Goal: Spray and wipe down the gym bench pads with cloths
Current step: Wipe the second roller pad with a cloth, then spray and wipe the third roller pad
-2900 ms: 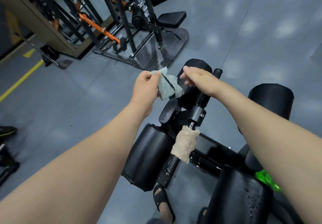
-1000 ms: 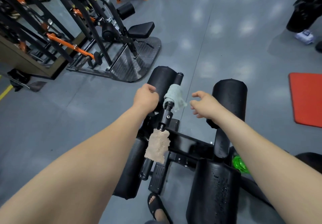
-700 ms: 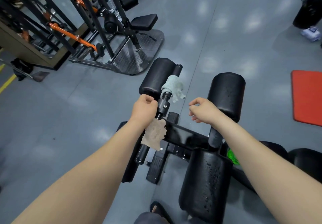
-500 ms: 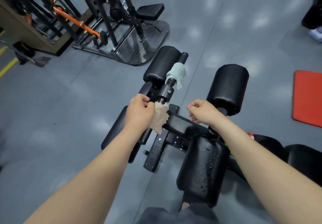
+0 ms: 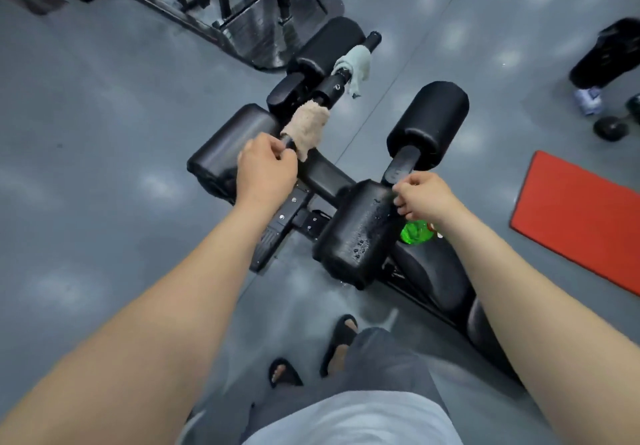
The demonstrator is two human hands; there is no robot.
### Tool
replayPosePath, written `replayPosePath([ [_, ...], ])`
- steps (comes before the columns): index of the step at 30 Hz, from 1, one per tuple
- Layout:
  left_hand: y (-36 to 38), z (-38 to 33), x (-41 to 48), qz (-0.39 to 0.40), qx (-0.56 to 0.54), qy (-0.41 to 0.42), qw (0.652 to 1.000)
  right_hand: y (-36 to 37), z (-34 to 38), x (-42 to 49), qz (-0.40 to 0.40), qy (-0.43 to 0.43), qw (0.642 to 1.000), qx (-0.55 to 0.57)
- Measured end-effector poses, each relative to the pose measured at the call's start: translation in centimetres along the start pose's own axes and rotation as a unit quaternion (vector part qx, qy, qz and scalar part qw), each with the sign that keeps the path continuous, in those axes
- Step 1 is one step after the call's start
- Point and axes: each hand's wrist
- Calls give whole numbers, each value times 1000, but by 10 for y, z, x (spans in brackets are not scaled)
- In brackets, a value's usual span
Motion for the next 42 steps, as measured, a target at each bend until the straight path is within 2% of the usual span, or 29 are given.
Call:
replayPosePath([
  [2,4,-5,-20,-6,20,2,1000,-20,-18,-1,-8,16,1000,-7],
  [6,25,-33,-53,45,18,-39,998,-62,-62,23,-32,48,998,-27],
  [9,54,-51,-70,53,60,-56,995,-86,-93,46,-51,62,991,-109],
  [13,108,-78,-92,50,95,-110,988,-117,-129,69,-12,75,981,-176],
  [20,134,-112,-113,49,125,-140,981,-108,-147,108,115,76,968,-210],
  [27,129,-120,-120,29,124,-132,983,-96,-157,117,64,61,970,-227],
  [32,139,-122,-123,64,104,-142,982,-107,-158,112,43,-44,972,-227],
  [37,163,-128,-126,142,52,-110,982,-134,-137,91,132,-233,945,-190],
  [42,178,-139,-132,229,-29,-39,972,-161,-102,45,224,-306,918,-115],
])
Point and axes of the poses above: each hand's wrist, its own x-axis towards the middle knuckle, its own y-axis out of the palm, z = x × y
